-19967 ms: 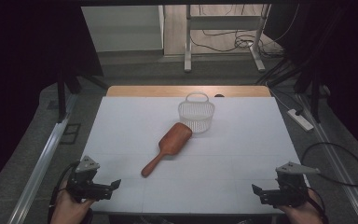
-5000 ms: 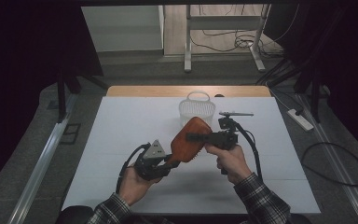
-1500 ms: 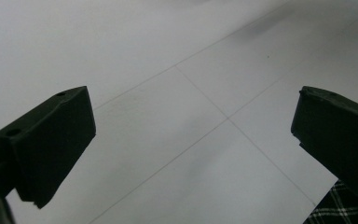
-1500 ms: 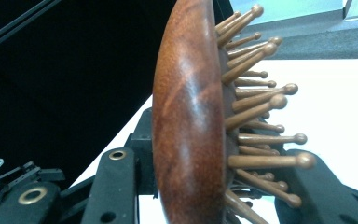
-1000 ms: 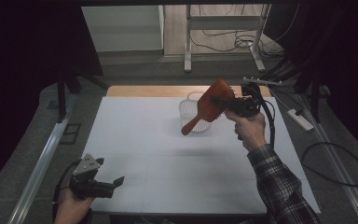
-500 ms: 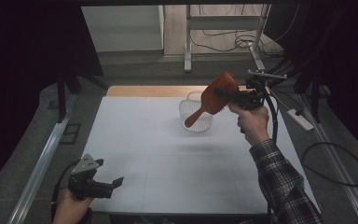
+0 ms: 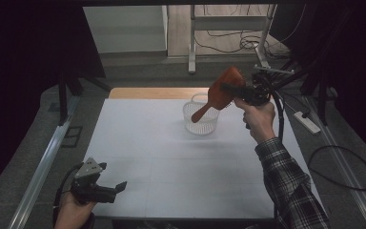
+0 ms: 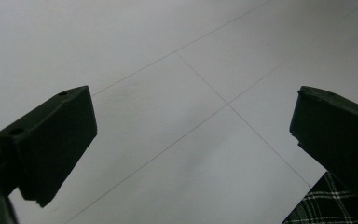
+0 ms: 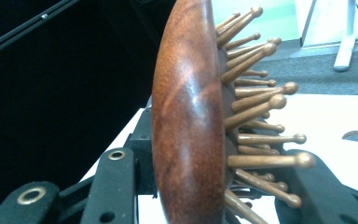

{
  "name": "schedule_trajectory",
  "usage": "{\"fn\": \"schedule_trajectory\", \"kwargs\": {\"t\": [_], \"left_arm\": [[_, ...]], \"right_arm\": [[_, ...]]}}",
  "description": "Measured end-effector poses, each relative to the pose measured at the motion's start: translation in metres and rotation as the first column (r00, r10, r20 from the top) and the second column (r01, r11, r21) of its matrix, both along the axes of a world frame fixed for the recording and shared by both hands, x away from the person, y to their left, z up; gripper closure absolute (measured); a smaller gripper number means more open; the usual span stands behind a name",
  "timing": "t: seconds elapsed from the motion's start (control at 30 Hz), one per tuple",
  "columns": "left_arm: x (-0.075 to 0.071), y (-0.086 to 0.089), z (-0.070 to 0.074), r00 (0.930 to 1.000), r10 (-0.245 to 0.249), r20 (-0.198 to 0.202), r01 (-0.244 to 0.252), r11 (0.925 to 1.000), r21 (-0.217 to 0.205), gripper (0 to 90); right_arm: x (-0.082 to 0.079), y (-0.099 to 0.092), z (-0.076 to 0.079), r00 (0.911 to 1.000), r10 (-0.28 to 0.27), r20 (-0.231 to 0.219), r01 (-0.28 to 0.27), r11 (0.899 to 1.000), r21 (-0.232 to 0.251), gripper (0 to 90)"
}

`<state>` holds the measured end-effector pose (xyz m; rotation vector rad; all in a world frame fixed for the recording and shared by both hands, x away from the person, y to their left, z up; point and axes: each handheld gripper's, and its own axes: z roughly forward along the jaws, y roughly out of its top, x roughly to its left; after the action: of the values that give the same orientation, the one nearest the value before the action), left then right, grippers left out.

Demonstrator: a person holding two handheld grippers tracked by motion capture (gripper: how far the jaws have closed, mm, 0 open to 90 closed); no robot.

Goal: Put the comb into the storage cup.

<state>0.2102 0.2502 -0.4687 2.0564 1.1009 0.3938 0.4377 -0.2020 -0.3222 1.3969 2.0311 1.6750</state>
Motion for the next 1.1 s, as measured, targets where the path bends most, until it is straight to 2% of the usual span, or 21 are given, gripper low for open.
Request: {"fn": "schedule_trajectory", "kwargs": {"t": [0.47, 1.1], "left_arm": [[0.0, -0.001, 0.0, 1.0, -0.003, 0.0, 0.003, 0.9999, 0.01, 0.4], [0.0, -0.002, 0.0, 1.0, -0.007, -0.004, 0.007, 0.9997, 0.025, 0.6]], "right_arm": [[0.018, 0.0, -0.005, 0.9988, -0.049, 0.007, 0.049, 0.999, -0.013, 55.1], [0.037, 0.016, -0.023, 0.9988, -0.047, -0.015, 0.046, 0.998, -0.052, 55.1]]}}
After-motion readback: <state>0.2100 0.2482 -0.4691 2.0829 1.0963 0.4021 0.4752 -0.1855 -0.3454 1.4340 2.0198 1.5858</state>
